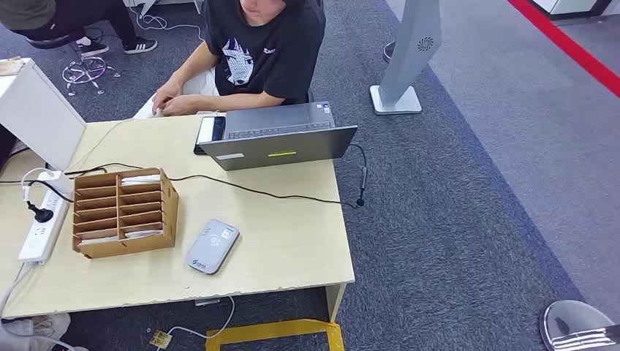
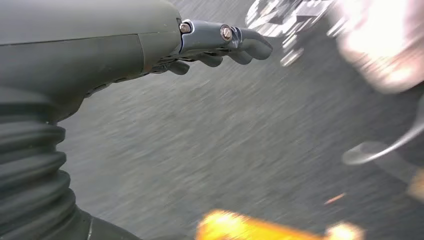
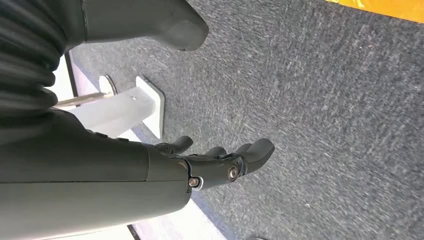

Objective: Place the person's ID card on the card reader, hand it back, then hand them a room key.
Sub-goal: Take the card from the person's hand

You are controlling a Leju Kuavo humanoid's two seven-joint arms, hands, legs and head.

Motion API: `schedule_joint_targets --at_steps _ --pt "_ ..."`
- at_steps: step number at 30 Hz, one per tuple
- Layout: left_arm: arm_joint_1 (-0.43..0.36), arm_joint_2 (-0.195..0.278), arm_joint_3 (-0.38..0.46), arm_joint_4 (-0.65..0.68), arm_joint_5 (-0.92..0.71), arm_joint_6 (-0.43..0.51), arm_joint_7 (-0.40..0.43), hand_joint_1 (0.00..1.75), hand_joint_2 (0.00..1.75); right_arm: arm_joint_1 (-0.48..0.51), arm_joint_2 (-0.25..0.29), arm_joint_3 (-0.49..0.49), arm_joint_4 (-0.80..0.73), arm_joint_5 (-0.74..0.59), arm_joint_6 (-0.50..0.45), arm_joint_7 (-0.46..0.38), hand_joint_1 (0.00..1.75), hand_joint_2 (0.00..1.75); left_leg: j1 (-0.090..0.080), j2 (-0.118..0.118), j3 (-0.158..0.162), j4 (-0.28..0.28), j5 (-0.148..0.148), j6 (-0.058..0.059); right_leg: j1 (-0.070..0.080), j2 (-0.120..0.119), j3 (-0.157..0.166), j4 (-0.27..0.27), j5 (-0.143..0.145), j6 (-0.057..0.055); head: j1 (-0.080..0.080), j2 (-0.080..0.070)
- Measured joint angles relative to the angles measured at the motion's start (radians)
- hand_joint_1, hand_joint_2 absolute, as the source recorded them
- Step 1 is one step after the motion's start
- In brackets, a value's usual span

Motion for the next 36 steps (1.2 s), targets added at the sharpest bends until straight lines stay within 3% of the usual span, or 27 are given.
schedule_joint_targets --at_steps 8,13,19,36 --pt "0.011 -0.066 -0.032 -0.143 0.114 0.037 -0.197 0.00 1.75 0.006 0.004 -0.033 0.000 -0.016 0.000 -0.025 0.00 1.75 0.000 0.000 0.000 0.000 0.000 0.000 0.000 0.000 0.000 0.000 0.000 0.000 0.000 0.000" --pt "0.065 -0.088 -0.252 -0.225 0.349 0.100 -0.208 0.00 1.75 0.008 0.006 -0.046 0.000 -0.012 0.000 -0.031 0.00 1.75 0.000 -0.001 0.000 0.000 0.000 0.000 0.000 -0.001 0.000 0.000 0.000 0.000 0.000 0.000" --pt "0.119 -0.092 -0.499 -0.342 0.440 0.114 -0.208 0.00 1.75 0.009 0.008 -0.049 0.000 0.004 0.001 -0.040 0.00 1.75 0.000 0.000 0.000 0.000 0.000 0.000 0.000 -0.001 0.000 0.000 0.000 0.000 0.000 0.000" --pt "0.259 -0.101 -0.848 -0.732 0.503 0.115 -0.208 0.00 1.75 0.010 0.008 -0.050 0.000 0.026 0.005 -0.063 0.00 1.75 0.000 0.000 0.000 0.000 0.000 0.000 0.000 0.000 0.000 0.000 0.000 0.000 0.000 0.000"
